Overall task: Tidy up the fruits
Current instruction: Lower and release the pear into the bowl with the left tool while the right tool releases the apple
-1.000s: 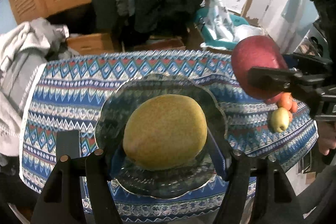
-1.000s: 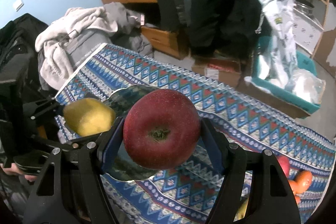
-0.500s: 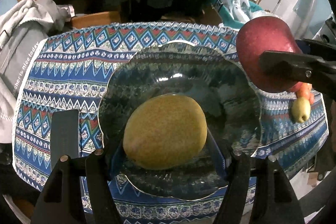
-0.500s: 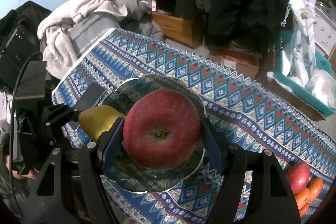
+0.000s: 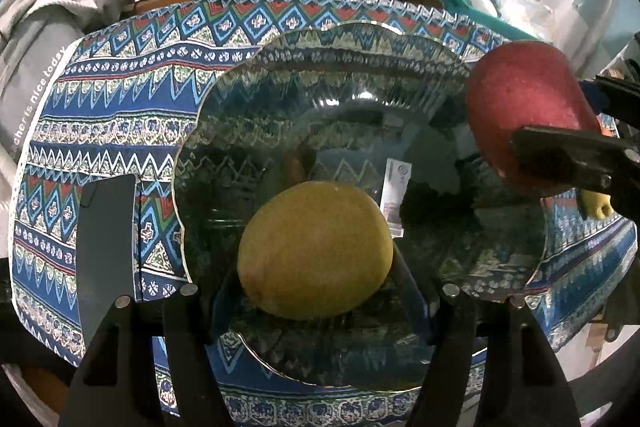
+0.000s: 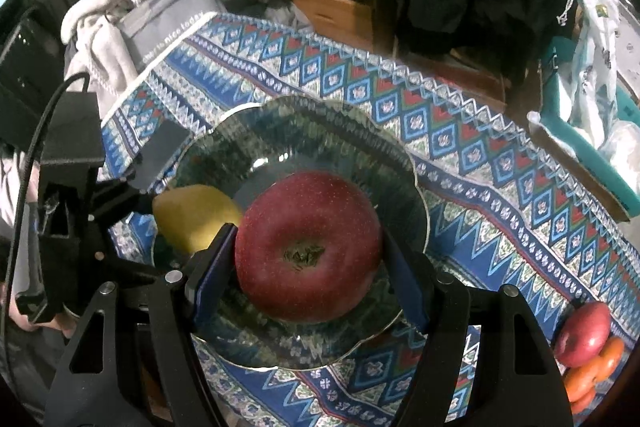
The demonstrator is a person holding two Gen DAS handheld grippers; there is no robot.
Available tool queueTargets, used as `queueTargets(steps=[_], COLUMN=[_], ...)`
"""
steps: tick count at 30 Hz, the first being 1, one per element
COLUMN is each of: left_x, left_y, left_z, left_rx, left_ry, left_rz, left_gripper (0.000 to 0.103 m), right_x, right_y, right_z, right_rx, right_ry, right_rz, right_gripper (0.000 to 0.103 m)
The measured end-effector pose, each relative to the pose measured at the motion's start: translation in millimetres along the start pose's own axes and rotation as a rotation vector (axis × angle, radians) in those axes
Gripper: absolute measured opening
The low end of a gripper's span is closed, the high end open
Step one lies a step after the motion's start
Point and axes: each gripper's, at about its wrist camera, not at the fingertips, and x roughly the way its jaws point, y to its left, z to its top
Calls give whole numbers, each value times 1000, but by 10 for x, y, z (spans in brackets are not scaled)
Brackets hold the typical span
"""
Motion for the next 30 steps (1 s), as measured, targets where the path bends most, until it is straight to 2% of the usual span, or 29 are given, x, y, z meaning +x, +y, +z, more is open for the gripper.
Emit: queueTargets(steps=[7, 11, 18, 24, 30], left_x=[0, -134, -340, -375, -347], left_y=[24, 49, 89, 79, 40], left_z=[24, 60, 43, 5, -37], left_rx=[-5, -2, -4, -1, 20], left_ry=[3, -31, -68, -65, -52], left_rz=[-11, 18, 14, 21, 29], left_gripper=[70, 70, 73, 73, 73], right_x=[69, 115, 231, 341, 481], right_y=[36, 42, 7, 22, -52], right_z=[-18, -18, -7, -9, -43], right_rx=[-7, -8, 11, 14, 38], right_ry=[16, 26, 57, 88, 126], right_rz=[2, -2, -6, -6, -53], right_gripper=[72, 72, 72, 72, 73])
